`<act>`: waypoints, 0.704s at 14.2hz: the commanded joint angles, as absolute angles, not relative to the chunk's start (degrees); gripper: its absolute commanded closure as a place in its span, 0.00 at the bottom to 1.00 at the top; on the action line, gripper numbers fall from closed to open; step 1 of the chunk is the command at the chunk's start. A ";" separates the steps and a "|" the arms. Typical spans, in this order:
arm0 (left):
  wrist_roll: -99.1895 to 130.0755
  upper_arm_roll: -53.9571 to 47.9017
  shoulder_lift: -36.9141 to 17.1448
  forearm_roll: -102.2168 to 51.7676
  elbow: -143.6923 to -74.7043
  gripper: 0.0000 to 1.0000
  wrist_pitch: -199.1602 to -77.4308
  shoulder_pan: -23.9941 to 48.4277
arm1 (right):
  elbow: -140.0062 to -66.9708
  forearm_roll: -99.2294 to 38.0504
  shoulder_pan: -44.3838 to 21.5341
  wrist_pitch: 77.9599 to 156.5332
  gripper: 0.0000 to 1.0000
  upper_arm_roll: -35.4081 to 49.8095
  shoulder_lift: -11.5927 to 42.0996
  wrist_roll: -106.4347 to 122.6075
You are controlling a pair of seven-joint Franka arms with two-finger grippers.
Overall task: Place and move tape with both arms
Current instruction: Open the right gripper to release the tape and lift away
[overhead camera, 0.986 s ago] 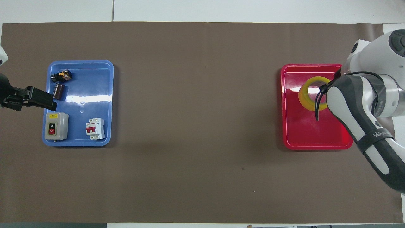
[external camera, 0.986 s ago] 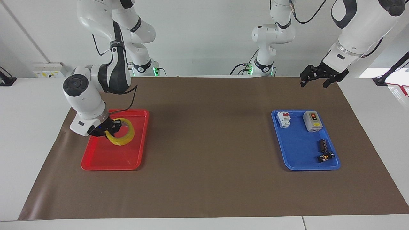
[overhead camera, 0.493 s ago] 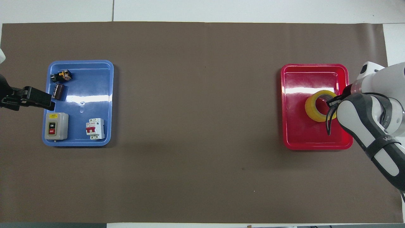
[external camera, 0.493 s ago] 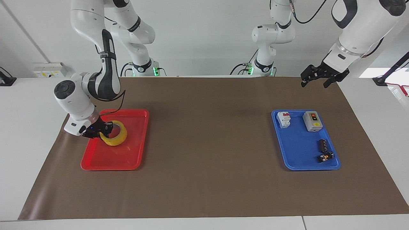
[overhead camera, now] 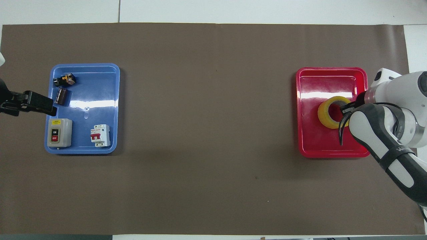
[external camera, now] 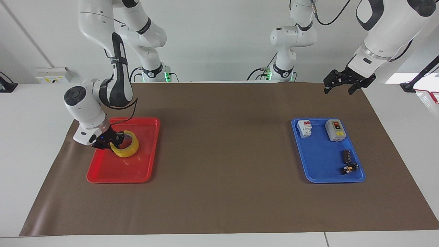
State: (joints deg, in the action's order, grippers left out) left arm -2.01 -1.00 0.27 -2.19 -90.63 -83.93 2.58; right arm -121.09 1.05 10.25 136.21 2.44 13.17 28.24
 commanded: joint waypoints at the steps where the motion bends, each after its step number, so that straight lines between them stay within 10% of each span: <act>1: -2.29 -1.23 1.41 -0.88 -91.41 0.00 -84.55 2.11 | -123.49 -0.44 9.94 138.34 1.00 2.90 11.43 28.48; 2: -2.29 -1.32 1.49 -0.88 -91.41 0.00 -84.55 2.02 | -123.49 -0.44 9.84 138.34 1.00 2.99 11.43 27.78; 3: -2.29 -1.23 1.67 -0.88 -91.58 0.00 -84.55 2.02 | -123.49 -0.44 9.23 138.34 0.32 2.90 11.43 26.47; 4: -2.29 -1.32 1.67 -0.88 -91.58 0.00 -84.46 1.85 | -122.88 -0.44 9.14 137.82 0.00 2.90 11.43 25.76; 10: -2.29 -1.23 1.67 -0.88 -91.58 0.00 -84.55 1.58 | -108.23 5.17 7.03 123.61 0.00 2.99 9.94 8.48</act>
State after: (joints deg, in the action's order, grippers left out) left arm -2.01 -0.93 0.58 -2.12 -90.63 -83.92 1.98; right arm -113.53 2.65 6.86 129.56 2.66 10.51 14.62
